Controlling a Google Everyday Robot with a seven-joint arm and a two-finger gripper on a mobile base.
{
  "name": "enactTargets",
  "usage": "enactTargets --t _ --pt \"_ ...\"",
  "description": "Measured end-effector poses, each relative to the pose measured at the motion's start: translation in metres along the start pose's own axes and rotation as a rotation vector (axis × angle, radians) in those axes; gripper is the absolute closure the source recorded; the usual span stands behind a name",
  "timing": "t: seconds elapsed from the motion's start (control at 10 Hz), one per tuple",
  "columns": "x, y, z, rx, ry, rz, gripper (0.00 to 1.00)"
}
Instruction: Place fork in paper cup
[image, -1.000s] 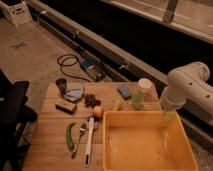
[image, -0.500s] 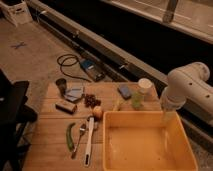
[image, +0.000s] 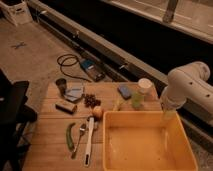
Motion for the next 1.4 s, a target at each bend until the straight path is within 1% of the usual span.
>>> enactTargets --t 0.1,0.2,0.3,0.4,0.5,0.6,0.7,0.9,1.4 --pt "-0.009 -0.006 -0.008 0.004 -0.064 -0.052 0.35" --pt "-0.023 -0.006 -0.013 0.002 -0.106 -0.104 0.35" --pt "-0.042 -0.005 -0.018 0.004 -0.144 -0.155 0.35" --pt "-0.059 -0.004 -0.022 0.006 -0.170 -0.196 0.35" --pt "-0.091 -0.001 -0.027 0.008 -0.212 -0.272 0.35" --pt "-0.116 0.002 -0.032 0.011 -0.237 -0.331 0.35" --pt "-0.134 0.005 -0.034 0.011 -0.254 -0.376 0.35" --pt "-0.184 0.016 -0.040 0.007 -0.299 -0.500 0.35" --pt "-0.180 0.016 -0.040 0.004 -0.294 -0.498 0.35"
